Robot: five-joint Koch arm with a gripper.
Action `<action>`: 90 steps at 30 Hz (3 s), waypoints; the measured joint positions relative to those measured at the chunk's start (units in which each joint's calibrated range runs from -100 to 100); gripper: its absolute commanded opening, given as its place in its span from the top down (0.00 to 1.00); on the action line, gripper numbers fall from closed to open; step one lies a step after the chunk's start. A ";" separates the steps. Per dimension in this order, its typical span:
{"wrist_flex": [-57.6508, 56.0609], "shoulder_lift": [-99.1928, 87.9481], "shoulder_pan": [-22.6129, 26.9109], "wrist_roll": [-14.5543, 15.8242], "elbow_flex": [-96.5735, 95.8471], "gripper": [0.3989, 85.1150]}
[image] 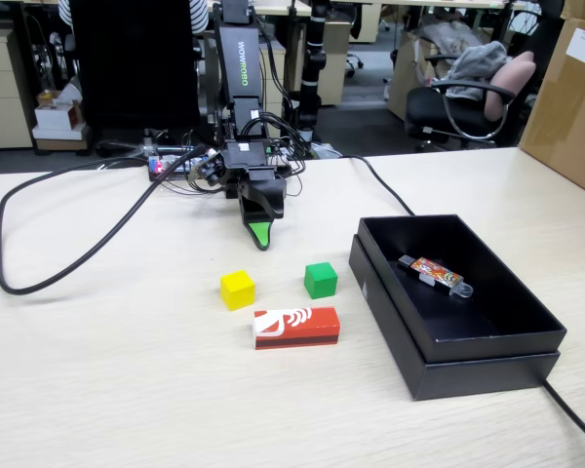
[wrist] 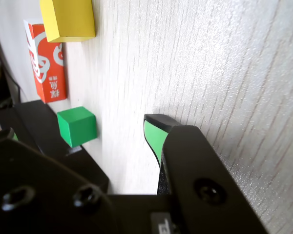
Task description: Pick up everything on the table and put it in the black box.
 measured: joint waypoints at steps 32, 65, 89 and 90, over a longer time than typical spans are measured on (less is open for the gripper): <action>0.00 0.00 -0.05 0.00 0.00 0.43; -58.96 3.17 3.66 3.13 46.21 0.45; -80.43 68.52 6.25 7.08 92.79 0.51; -80.43 69.28 6.25 7.08 93.24 0.51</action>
